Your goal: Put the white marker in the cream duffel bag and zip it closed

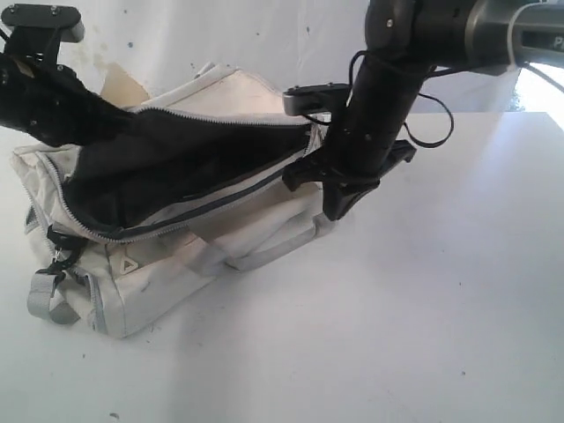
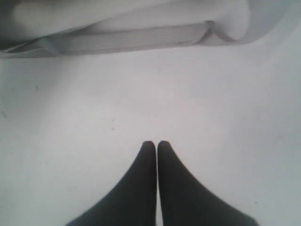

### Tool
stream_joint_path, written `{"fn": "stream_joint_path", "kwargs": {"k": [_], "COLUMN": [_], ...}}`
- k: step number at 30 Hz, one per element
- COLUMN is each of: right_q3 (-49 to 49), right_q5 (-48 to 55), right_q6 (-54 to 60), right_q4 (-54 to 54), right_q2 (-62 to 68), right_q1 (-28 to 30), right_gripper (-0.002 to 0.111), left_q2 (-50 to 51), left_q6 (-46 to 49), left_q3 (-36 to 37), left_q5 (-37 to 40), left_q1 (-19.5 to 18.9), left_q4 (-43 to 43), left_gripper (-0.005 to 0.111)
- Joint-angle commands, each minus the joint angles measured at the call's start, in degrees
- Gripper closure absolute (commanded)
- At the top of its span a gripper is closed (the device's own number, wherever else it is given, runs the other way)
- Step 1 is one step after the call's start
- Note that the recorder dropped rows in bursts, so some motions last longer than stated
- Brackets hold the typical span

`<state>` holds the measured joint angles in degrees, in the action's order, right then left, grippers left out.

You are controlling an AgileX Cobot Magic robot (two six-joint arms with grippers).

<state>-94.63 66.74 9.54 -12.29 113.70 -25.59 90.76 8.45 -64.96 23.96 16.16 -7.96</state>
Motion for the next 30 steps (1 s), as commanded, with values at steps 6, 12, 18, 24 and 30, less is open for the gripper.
{"fn": "stream_joint_path", "kwargs": {"k": [6, 12, 18, 24, 30], "right_q3": [0.0, 0.0, 0.0, -0.1, -3.5], "right_q5": [-3.8, -5.8, -8.3, -12.0, -10.0], "right_q6": [-2.2, -2.1, -1.9, 1.0, 0.7], "right_q4": [-0.1, -8.3, -12.4, -15.4, -16.6], "right_q2": [-0.6, -0.2, 0.7, 0.9, 1.7], "right_q1": [6.3, 9.2, 10.7, 10.7, 10.8], "right_gripper": [0.108, 0.108, 0.094, 0.065, 0.063], "left_q2": [-0.8, -0.8, -0.8, -0.8, -0.8], "left_q6": [7.5, 12.1, 11.9, 5.3, 2.5], "left_q3": [-0.5, -0.5, -0.5, -0.5, -0.5], "left_q5": [14.0, 18.9, 19.8, 19.9, 21.5], "left_q1": [-0.1, -0.1, -0.1, -0.1, -0.1], "left_q4": [-0.5, -0.5, -1.1, -4.5, -6.4], "left_gripper": [0.107, 0.099, 0.062, 0.035, 0.03]}}
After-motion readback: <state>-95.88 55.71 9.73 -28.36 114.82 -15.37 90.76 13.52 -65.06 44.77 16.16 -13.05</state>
